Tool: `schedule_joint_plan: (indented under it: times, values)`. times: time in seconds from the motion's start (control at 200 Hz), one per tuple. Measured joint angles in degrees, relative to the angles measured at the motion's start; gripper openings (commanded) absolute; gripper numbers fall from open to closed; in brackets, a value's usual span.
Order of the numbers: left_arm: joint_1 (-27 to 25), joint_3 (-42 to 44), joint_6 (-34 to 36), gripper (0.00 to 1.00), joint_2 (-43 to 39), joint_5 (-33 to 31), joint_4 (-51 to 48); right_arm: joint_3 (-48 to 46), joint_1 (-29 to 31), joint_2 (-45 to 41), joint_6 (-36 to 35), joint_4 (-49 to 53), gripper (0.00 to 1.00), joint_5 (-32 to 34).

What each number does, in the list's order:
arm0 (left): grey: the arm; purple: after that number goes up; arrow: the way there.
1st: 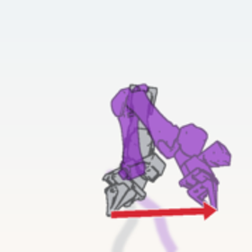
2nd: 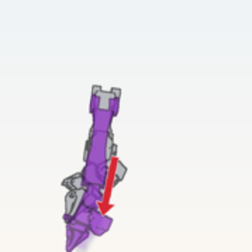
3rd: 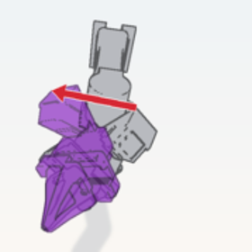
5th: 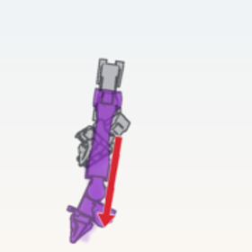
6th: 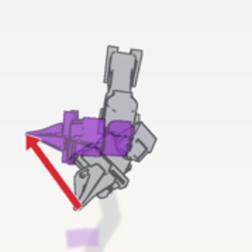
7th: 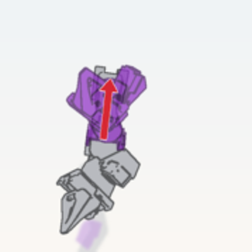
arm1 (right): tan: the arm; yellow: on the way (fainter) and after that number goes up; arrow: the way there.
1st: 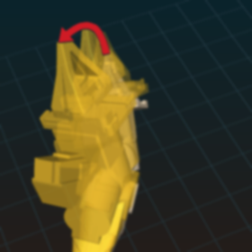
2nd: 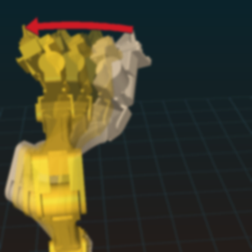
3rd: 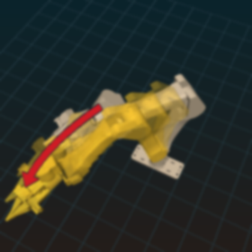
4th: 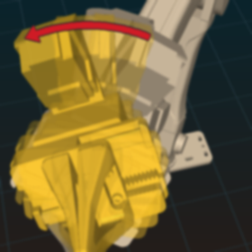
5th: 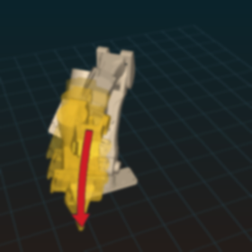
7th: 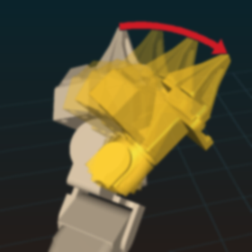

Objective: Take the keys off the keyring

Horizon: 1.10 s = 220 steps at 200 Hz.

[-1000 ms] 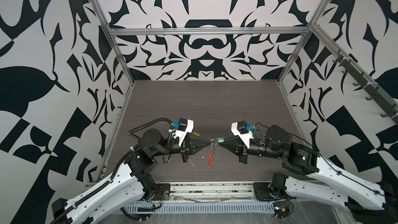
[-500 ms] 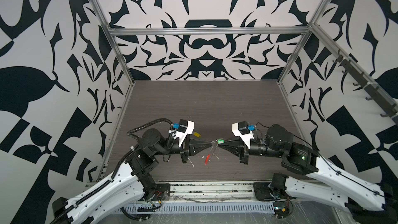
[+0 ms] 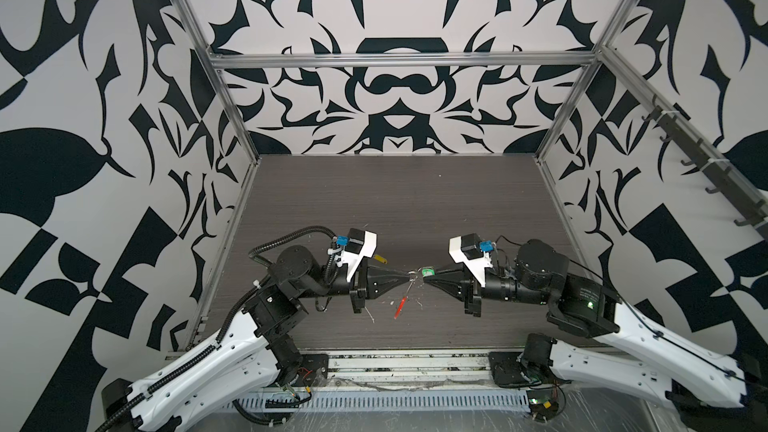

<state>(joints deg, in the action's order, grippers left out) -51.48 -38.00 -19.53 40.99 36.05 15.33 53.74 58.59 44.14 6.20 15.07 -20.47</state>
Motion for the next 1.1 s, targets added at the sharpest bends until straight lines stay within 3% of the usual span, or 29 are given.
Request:
schedule_joint_plan:
  times: [0.465,1.1]
  values:
    - [0.1,-2.1,1.2,0.0,1.3,-0.2,-0.4,10.0,0.0,5.7,-3.1,8.0,0.0,0.8]
    - [0.2,-3.8,3.0,0.0,3.0,-1.2,-1.2,15.8,0.0,7.7,-3.9,13.7,0.0,1.0]
